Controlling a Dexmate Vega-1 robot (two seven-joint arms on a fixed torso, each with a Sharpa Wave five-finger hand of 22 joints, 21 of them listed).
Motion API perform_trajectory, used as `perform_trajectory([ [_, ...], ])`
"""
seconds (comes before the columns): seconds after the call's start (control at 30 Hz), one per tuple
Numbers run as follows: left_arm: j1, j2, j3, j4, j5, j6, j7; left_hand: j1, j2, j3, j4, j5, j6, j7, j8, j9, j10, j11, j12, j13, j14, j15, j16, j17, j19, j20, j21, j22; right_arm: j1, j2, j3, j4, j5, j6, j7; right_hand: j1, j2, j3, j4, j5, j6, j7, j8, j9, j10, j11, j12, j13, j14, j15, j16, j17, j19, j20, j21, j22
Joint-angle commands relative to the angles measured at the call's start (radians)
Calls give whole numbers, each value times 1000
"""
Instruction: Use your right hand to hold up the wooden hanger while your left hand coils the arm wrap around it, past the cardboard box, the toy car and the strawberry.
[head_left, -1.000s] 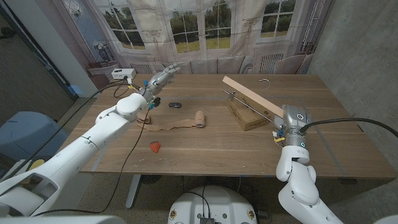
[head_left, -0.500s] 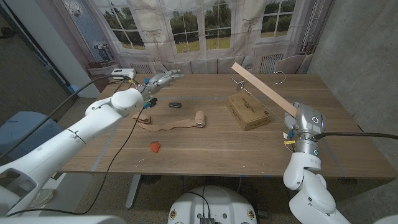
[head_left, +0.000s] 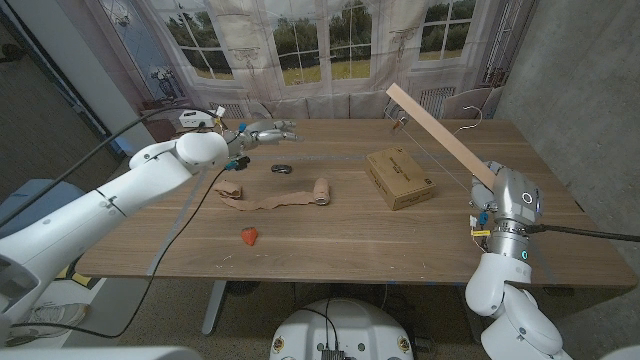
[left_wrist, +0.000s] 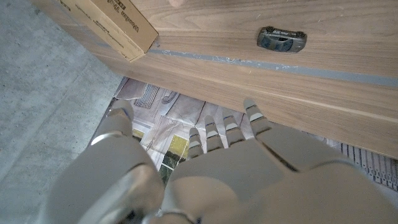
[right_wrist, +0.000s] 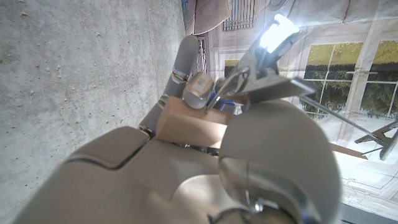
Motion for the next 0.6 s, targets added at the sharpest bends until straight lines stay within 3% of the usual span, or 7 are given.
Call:
perform_trajectory([
  [0.03,-91,40,81,-74,118,136,-138,57,-19,0,-2,20,14,-5,7,5,-5,-10,2,5,-7,-3,-4,5,11,0,-3,3,-18,-12,12,-2,41,36,-79,-73,83,4,5,9,-7,2,11,13,14,-9,15,2,-1,-10,17,5,-3,-82,13,-2],
  [0.2,-140,26,130,-82,186,188,-188,85,-31,-3,-1,29,12,-5,5,5,-14,-18,-2,7,-16,-1,-8,5,14,0,-4,3,-16,-12,11,1,50,43,-92,-74,83,6,6,10,-9,1,20,24,14,-8,25,2,-2,-10,26,5,-3,-83,19,-7],
  [0.33,-187,8,178,-81,250,215,-239,121,-46,-9,0,43,15,-13,4,6,-19,-43,-4,9,-23,-5,-10,6,16,1,-6,3,-15,-12,9,3,54,44,-99,-75,83,8,7,10,-9,3,25,31,13,-8,30,2,-3,-10,31,5,-3,-84,23,-9],
  [0.6,-276,-38,279,-76,398,263,-337,163,-58,-16,3,59,19,-31,3,6,-11,-55,-1,11,-35,-15,-13,5,24,-10,-6,2,-14,-8,6,8,61,45,-118,-76,83,11,8,11,-12,3,37,46,12,-7,44,2,-4,-10,43,5,-5,-85,33,-12],
])
